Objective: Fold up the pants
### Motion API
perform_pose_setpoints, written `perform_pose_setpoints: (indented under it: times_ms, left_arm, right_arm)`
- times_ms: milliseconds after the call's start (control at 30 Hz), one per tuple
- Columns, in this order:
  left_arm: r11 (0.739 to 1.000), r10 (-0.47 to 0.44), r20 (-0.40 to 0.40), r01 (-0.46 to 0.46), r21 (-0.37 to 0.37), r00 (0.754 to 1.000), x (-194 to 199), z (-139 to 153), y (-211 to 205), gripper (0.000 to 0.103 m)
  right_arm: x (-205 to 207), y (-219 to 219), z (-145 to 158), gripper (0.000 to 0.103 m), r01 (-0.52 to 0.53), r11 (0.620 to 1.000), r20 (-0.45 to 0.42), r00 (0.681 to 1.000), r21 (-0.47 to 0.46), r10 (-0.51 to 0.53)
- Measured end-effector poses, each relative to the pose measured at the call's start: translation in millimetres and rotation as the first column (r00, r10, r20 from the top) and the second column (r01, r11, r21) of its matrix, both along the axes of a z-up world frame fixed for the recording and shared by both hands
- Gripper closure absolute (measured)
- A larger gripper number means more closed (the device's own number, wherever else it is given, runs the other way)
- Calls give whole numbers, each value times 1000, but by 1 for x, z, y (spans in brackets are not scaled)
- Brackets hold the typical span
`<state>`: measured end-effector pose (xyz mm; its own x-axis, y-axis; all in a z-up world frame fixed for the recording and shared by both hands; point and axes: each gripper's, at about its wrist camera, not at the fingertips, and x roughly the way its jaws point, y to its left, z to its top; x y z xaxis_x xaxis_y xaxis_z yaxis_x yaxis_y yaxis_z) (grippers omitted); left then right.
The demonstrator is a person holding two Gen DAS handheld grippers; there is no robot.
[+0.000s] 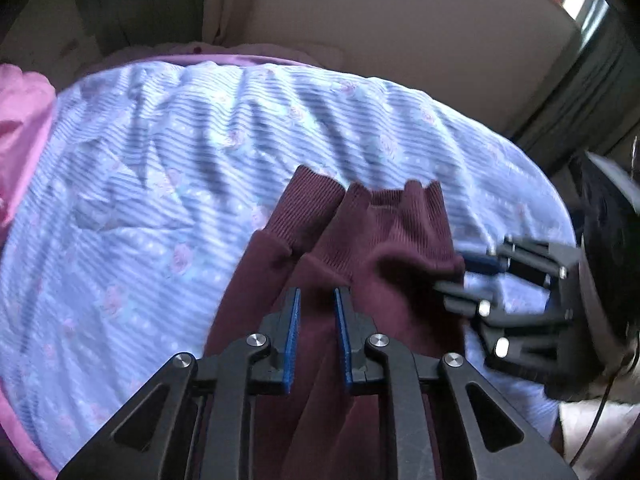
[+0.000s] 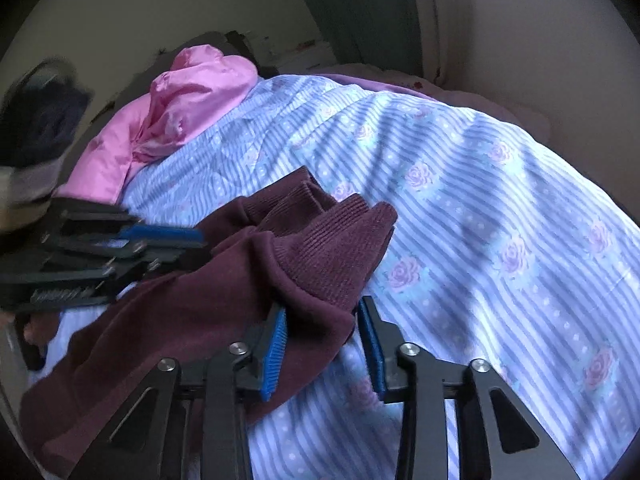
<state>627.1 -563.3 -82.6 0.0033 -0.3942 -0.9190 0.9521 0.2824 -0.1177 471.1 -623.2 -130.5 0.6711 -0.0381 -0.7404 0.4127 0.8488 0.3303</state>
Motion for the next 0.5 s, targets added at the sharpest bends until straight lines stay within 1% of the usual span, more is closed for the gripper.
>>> perform_pose_setpoints:
  times_ms: [100, 200, 233, 300, 367, 433, 500]
  left_arm:
    - [999, -36, -1, 36, 28, 999, -8, -5, -10, 85]
    - [997, -44, 20, 43, 62, 999, -10, -12, -17, 81]
    - [997, -35, 19, 34, 70, 999, -9, -15, -20, 78]
    - [996, -11, 7, 11, 89, 1000, -7, -22, -24, 78]
    - [995, -6, 14, 5, 101, 1000, -8, -27, -29, 78]
    - [994, 30, 1, -30, 103, 1000, -7, -34, -29, 81]
    - [993, 41, 6, -41, 109, 999, -9, -38, -30, 84]
  right_arm:
    - [-3, 4, 1, 72, -14, 1000, -8, 1000, -24, 13]
    - [-6, 5, 0, 73, -25, 999, -11, 1000, -33, 25]
    - [-7, 5, 0, 73, -27, 999, -10, 1000, -33, 27]
    - [-8, 4, -1, 74, -27, 999, -8, 1000, -26, 27]
    - [-9, 4, -2, 74, -26, 999, -3, 1000, -20, 26]
    - [-8, 3, -3, 74, -26, 1000, -2, 1000, -15, 26]
    - [-7, 2, -4, 74, -23, 1000, 2, 1000, -12, 23]
